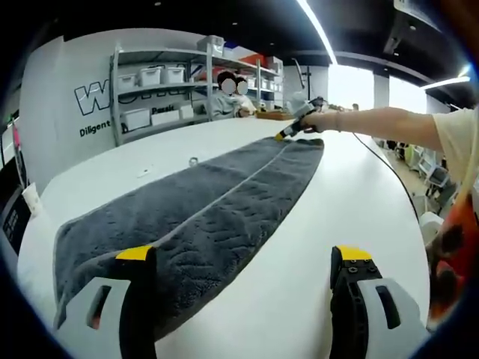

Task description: Open the folded towel by lifting each exposed corner and separating the folded layers until the towel lies flat within the target outline without major curled edges

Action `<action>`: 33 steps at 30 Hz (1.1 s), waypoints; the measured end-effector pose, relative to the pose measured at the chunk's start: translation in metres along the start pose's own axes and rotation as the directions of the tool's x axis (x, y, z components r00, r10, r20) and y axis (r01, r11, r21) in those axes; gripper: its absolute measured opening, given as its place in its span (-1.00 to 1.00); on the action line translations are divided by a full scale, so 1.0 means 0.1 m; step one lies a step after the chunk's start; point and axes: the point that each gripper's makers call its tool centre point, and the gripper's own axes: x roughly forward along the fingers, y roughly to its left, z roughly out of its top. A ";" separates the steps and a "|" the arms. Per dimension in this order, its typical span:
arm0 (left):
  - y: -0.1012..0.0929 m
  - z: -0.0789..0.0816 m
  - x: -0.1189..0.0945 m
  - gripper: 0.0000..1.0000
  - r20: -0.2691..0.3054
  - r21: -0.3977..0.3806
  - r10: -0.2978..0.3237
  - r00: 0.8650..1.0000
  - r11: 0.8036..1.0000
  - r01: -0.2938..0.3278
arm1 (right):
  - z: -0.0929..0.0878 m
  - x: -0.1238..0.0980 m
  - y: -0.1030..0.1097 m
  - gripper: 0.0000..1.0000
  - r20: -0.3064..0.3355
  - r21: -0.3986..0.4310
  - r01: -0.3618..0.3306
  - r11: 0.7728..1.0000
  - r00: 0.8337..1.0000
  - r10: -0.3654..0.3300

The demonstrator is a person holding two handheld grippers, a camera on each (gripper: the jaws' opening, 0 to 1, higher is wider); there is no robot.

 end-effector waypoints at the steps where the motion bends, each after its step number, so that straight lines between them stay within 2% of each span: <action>1: 0.00 0.01 0.00 0.89 0.002 0.000 -0.001 1.000 1.000 0.001 | 0.00 -0.02 -0.01 -0.18 -0.005 -0.021 0.010 1.000 1.000 -0.010; 6: -0.01 0.02 -0.01 0.89 0.007 -0.001 -0.004 1.000 1.000 0.004 | -0.02 -0.19 -0.16 -0.08 -0.019 -0.057 0.046 0.997 0.999 -0.048; 10: -0.01 0.02 0.00 0.89 0.010 -0.001 -0.007 1.000 1.000 0.007 | 0.10 -0.33 -0.27 -0.03 0.035 -0.046 0.045 0.998 0.998 -0.044; 18: -0.02 0.02 0.01 0.89 0.009 0.000 -0.010 1.000 1.000 0.010 | 0.22 -0.77 -0.33 0.39 0.114 -0.047 -0.002 0.999 0.993 0.007; 25: -0.03 0.01 0.01 0.89 0.007 0.000 -0.007 1.000 1.000 0.007 | 0.14 -1.07 -0.09 0.62 0.112 0.000 -0.136 0.991 0.984 0.135; 29: -0.02 0.00 0.00 0.89 0.008 -0.001 -0.006 1.000 1.000 0.006 | 0.01 -1.21 0.16 0.74 0.076 -0.028 -0.186 0.982 0.979 0.187; 31: -0.02 0.00 0.00 0.89 0.009 -0.002 -0.004 1.000 1.000 0.004 | -0.12 -1.34 0.39 0.88 0.049 -0.065 -0.216 0.974 0.974 0.219; 33: -0.01 0.00 0.00 0.89 0.010 -0.003 -0.003 1.000 1.000 0.003 | -0.15 -1.43 0.53 0.99 0.068 -0.099 -0.230 0.968 0.969 0.237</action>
